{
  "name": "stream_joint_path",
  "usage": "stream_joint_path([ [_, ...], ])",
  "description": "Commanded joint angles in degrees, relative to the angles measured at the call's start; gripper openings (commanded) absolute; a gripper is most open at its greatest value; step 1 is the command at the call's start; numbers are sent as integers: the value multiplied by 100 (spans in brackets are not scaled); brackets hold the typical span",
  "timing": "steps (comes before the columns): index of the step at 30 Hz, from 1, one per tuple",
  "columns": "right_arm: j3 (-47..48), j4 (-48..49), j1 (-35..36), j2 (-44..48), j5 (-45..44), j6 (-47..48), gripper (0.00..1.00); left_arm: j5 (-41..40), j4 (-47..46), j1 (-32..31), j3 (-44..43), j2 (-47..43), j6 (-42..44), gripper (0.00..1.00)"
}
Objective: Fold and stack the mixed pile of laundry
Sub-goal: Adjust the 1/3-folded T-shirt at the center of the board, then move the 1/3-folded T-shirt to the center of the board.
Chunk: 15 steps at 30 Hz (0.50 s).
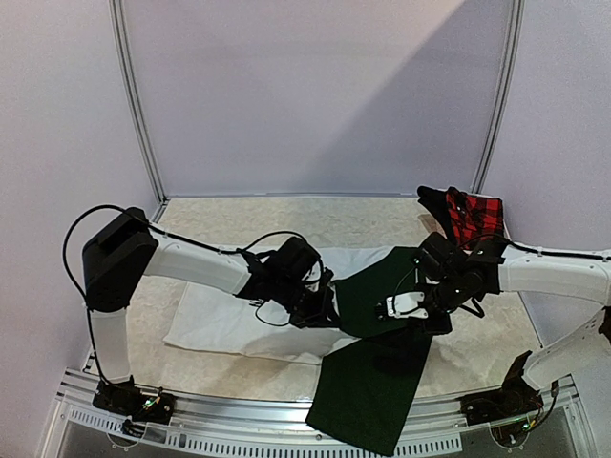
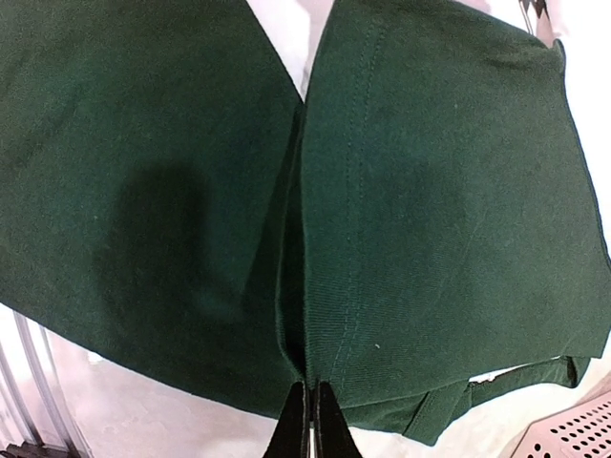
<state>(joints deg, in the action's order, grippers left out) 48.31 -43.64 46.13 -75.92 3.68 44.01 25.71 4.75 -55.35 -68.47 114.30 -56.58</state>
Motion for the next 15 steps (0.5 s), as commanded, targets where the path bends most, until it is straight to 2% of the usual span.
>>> stream_joint_path([
  [1,-129,-191,33,139,183,69,2,13,705,68,-132,-101,148,6],
  [3,-68,-434,36,109,419,111,9,-172,1118,77,-316,-41,413,12],
  [6,286,-1204,34,32,1056,233,26,-552,2131,161,-706,-156,944,19],
  [7,438,-1450,36,46,1247,245,29,-679,2433,198,-810,-259,1129,21],
  [11,1096,-1688,-236,439,1606,215,29,-975,3476,492,-1187,-764,1935,26],
  [15,1814,-1035,-1267,162,1840,-245,27,-1589,4095,1179,-1257,-1217,2534,28],
])
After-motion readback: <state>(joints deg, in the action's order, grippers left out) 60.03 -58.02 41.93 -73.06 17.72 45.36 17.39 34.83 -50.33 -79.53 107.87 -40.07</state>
